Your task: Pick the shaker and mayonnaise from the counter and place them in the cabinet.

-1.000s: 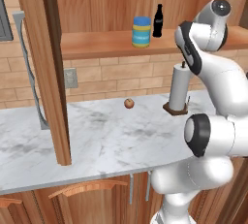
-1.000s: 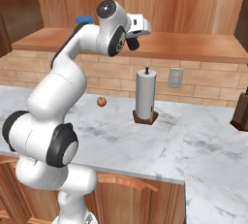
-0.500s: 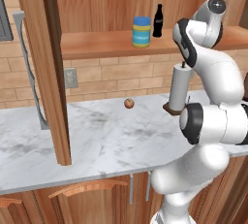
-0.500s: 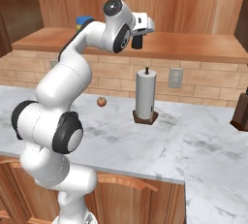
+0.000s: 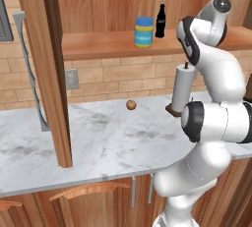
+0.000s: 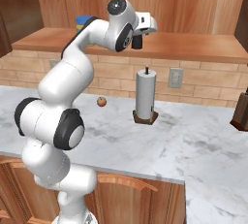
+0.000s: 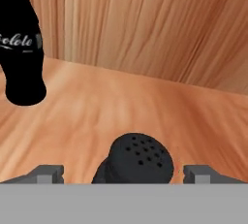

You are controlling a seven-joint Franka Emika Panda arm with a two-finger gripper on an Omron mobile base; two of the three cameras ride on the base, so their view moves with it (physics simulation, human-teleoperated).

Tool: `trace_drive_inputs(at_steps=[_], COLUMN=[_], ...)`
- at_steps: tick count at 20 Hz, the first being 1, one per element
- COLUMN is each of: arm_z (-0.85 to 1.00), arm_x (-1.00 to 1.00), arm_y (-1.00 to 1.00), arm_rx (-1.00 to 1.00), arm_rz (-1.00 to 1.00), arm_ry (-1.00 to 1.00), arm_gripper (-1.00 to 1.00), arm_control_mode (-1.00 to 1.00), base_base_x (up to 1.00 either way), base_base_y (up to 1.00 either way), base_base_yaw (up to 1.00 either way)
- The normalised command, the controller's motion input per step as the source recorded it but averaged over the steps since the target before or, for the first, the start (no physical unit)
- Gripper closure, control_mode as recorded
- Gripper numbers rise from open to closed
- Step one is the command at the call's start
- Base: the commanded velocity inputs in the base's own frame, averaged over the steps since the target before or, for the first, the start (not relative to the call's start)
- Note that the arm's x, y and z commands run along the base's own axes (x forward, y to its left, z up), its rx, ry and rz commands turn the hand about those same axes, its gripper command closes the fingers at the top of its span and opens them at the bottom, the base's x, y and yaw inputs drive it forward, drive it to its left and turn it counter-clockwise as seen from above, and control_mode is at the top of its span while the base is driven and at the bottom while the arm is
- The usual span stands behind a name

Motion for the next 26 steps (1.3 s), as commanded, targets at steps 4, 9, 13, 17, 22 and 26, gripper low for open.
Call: trace_drive_inputs(at_steps=[4,9,13,17,22,26], arm_z=[0.15,0.07,0.0,0.0,-0.1,-0.32], arm_x=[-0.43,-0.64,-0.74,-0.78,-0.82,-0.79], arm_y=[0.0,0.0,0.0,0.0,0.07,0.18], arm_rx=[0.03,0.04,0.03,0.02,0.0,0.0], arm_rz=[0.0,0.0,0.0,0.0,0.0,0.0], arm_ry=[-0.04,-0.06,-0.06,-0.04,-0.02,0.0], arm_gripper=[-1.0,-1.0,-1.0,-1.0,-1.0,-1.0], arm_control_mode=[-1.0,-1.0,-1.0,-1.0,-1.0,-1.0], base_base_x=[0.0,0.0,0.0,0.0,0.0,0.0], base_base_y=[0.0,0.0,0.0,0.0,0.0,0.0], base_base_yaw=[0.0,0.0,0.0,0.0,0.0,0.0])
